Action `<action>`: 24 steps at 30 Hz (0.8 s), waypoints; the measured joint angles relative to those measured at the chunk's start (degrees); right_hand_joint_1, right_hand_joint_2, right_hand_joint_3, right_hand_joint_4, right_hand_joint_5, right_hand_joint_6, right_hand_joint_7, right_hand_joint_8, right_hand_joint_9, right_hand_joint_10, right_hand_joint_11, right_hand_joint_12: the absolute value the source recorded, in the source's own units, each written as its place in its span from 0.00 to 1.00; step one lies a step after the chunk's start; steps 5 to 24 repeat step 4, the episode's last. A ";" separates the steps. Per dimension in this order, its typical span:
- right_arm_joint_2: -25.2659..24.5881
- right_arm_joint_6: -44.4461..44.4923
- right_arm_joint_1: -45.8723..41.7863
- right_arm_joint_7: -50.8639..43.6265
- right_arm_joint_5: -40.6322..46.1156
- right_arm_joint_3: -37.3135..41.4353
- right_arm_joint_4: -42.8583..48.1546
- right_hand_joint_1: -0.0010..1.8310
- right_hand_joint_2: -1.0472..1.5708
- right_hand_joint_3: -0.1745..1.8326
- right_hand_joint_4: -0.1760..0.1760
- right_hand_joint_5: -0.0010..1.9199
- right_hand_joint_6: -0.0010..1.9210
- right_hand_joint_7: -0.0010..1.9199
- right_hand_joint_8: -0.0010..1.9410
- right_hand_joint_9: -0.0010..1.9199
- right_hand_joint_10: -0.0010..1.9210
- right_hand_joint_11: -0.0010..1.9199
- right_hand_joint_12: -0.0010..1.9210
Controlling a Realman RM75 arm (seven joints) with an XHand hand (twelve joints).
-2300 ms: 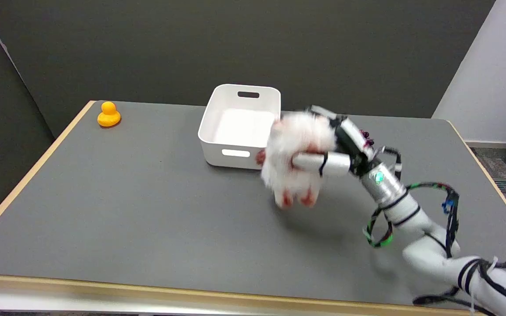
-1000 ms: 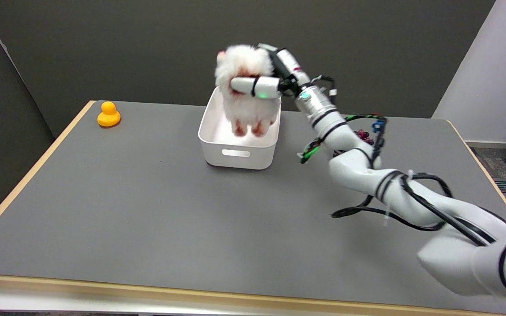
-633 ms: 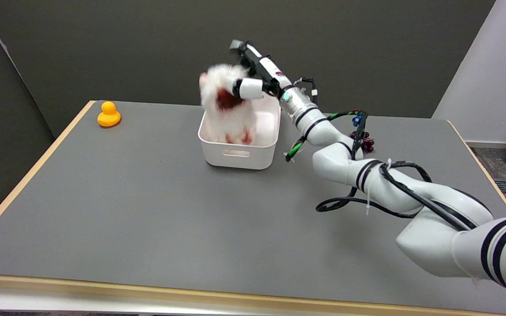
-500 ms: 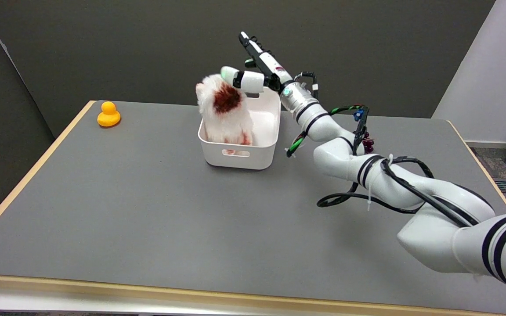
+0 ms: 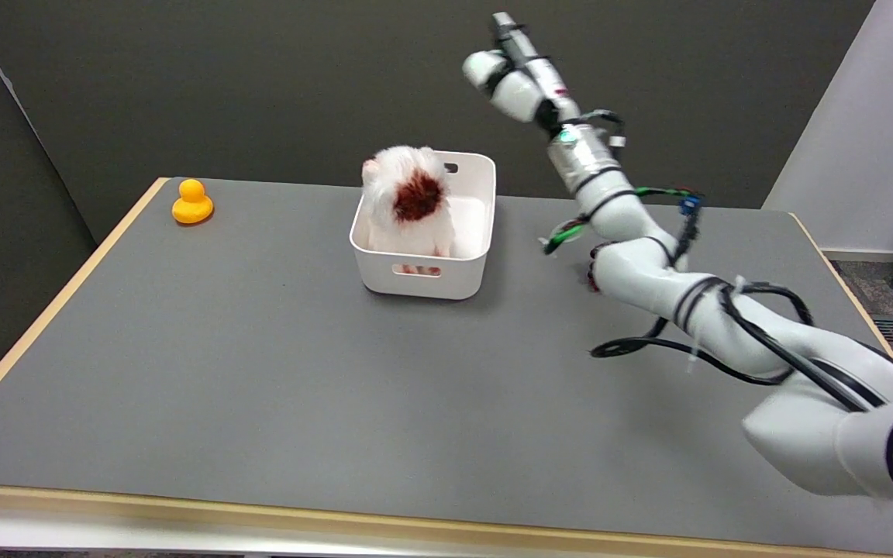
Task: Place the plush toy into the white container.
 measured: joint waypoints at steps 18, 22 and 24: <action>3.89 3.10 -4.48 -0.11 7.39 3.02 3.69 0.16 0.67 0.54 0.56 0.00 0.01 0.00 0.02 0.00 0.13 0.00 0.35; 3.89 3.10 -4.48 -0.11 7.39 3.02 3.69 0.16 0.67 0.54 0.56 0.00 0.01 0.00 0.02 0.00 0.13 0.00 0.35; 3.89 3.10 -4.48 -0.11 7.39 3.02 3.69 0.16 0.67 0.54 0.56 0.00 0.01 0.00 0.02 0.00 0.13 0.00 0.35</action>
